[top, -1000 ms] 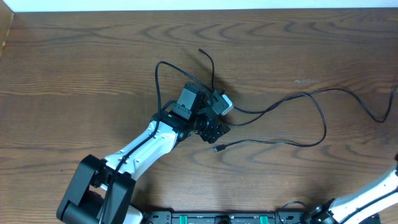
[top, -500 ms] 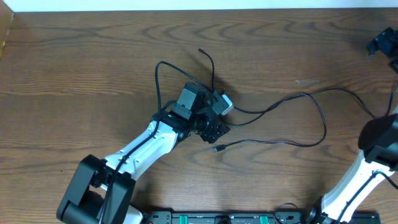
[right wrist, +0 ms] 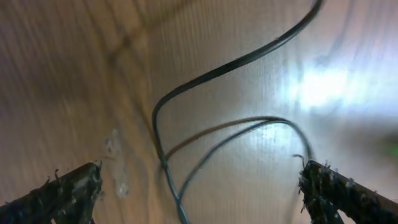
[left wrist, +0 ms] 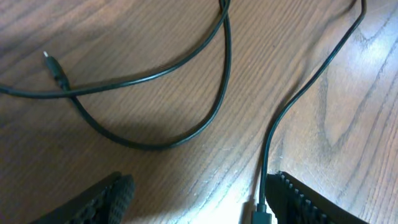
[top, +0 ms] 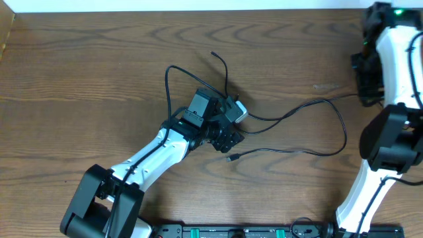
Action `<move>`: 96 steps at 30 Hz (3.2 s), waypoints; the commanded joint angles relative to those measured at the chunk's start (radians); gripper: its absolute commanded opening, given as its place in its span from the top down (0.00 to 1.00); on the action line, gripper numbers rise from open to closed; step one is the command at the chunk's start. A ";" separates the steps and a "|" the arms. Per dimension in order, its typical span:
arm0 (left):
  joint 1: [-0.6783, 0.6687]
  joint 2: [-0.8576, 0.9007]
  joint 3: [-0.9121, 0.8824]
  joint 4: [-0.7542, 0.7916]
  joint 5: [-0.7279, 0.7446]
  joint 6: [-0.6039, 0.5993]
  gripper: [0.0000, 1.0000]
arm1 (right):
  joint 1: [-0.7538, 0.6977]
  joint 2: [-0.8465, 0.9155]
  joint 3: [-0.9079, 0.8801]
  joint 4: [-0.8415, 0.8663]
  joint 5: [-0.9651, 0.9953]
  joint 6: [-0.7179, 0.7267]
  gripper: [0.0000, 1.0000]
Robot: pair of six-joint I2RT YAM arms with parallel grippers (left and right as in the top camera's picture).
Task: Untangle cables
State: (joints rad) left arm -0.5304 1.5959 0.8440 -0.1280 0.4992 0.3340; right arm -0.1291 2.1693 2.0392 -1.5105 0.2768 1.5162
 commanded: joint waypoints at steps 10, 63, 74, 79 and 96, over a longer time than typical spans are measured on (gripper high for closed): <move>0.002 0.006 0.011 -0.006 0.006 0.002 0.27 | 0.019 -0.003 -0.256 0.178 0.218 0.098 0.01; 0.002 0.006 0.011 -0.005 0.006 0.002 0.27 | -0.037 -0.608 0.237 0.330 -0.048 -1.147 0.99; 0.002 0.006 0.011 -0.006 0.006 0.002 0.27 | -0.216 -0.634 0.237 0.375 -0.006 -1.127 0.99; 0.002 0.006 0.011 -0.006 0.006 0.002 0.27 | -0.325 -0.566 0.237 0.369 -0.006 -1.128 0.99; 0.002 0.006 0.011 -0.006 0.006 -0.021 0.27 | -0.787 -0.349 0.237 0.461 -0.273 -1.128 0.99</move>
State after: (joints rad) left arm -0.5304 1.5959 0.8440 -0.1310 0.4992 0.3325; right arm -0.8715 1.8256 2.2627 -1.0634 0.0711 0.3866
